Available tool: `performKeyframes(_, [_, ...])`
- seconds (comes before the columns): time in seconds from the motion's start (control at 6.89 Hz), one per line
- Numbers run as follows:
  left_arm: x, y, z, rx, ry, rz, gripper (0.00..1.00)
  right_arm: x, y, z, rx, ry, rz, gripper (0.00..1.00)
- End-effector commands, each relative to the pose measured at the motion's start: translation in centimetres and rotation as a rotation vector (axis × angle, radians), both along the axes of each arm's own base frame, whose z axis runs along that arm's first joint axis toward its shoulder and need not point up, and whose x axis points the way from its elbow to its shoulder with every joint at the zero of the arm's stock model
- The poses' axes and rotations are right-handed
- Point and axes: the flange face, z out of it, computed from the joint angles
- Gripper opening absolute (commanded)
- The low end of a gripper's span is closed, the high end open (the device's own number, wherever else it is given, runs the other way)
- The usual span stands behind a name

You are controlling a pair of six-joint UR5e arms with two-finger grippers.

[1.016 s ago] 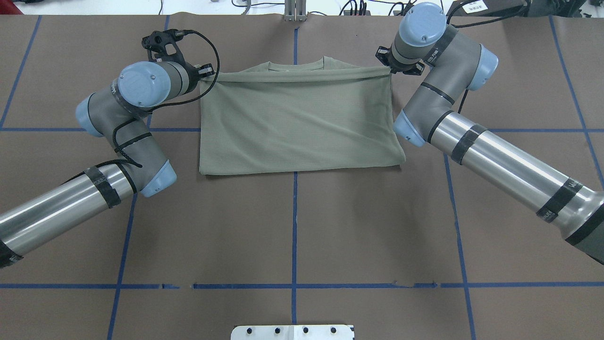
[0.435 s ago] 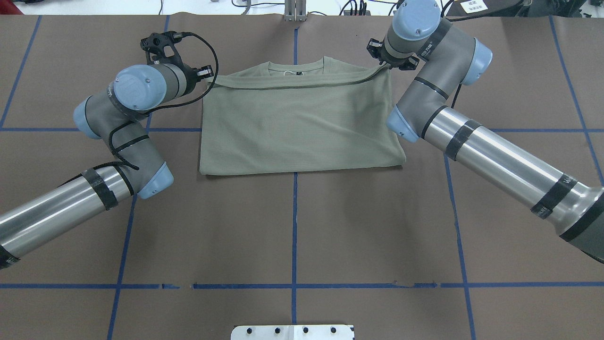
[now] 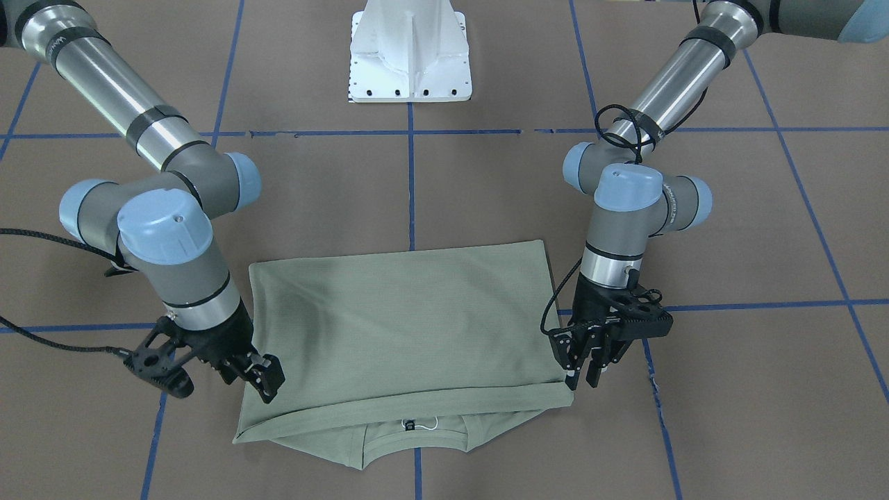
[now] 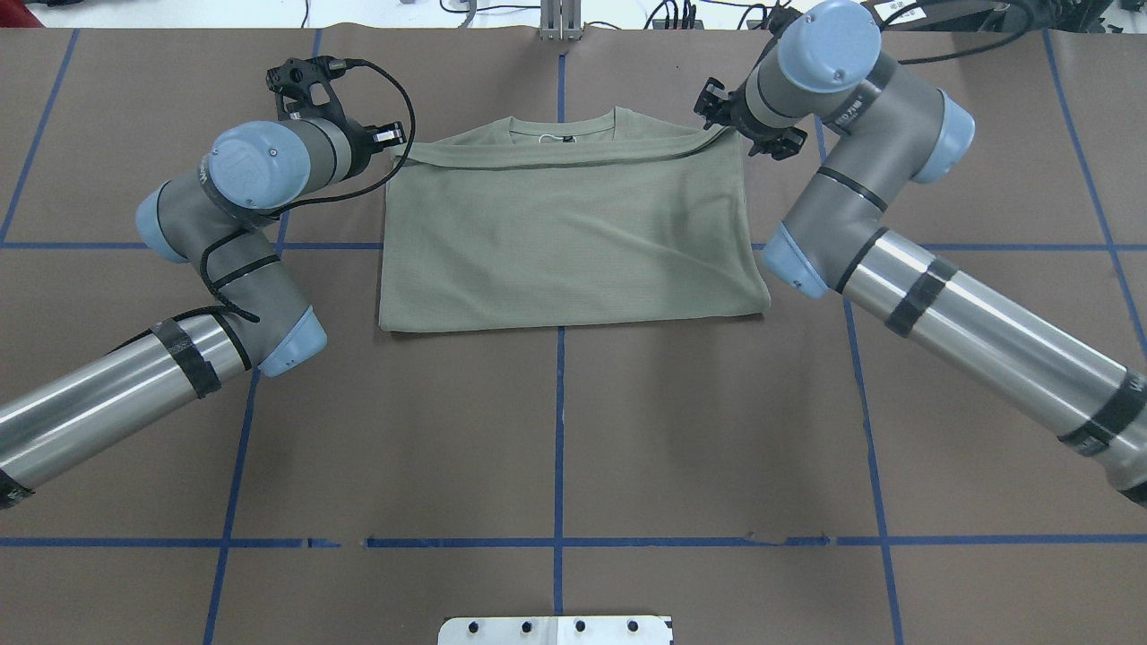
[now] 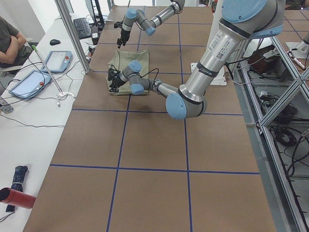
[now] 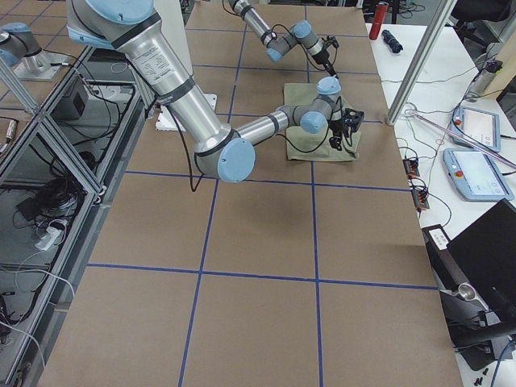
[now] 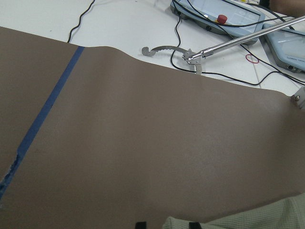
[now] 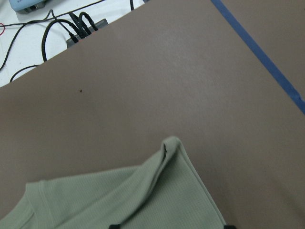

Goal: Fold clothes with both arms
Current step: 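Move the right gripper to the folded shirt's near corner and grasp it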

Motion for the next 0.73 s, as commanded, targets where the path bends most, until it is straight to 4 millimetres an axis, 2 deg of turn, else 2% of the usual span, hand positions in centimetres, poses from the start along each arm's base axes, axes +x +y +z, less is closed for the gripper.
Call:
performKeyframes(0.0, [-0.4, 0.3, -0.5, 0.009, 0.009, -0.001, 0.43, 2.0, 10.1, 3.5, -0.068, -0.074, -0.027, 0.80])
performKeyframes(0.15, [-0.8, 0.6, -0.3, 0.010, 0.010, -0.001, 0.43, 3.0, 11.9, 5.2, -0.082, -0.063, -0.036, 0.80])
performKeyframes(0.29, [-0.8, 0.6, -0.2, 0.009, 0.009, -0.001, 0.43, 2.2, 13.7, 6.0, -0.091, -0.056, -0.052, 0.80])
performKeyframes(0.58, [-0.8, 0.7, -0.1, 0.008, 0.008, -0.001, 0.43, -0.1, 15.0, 5.7, -0.120, -0.069, -0.056, 0.80])
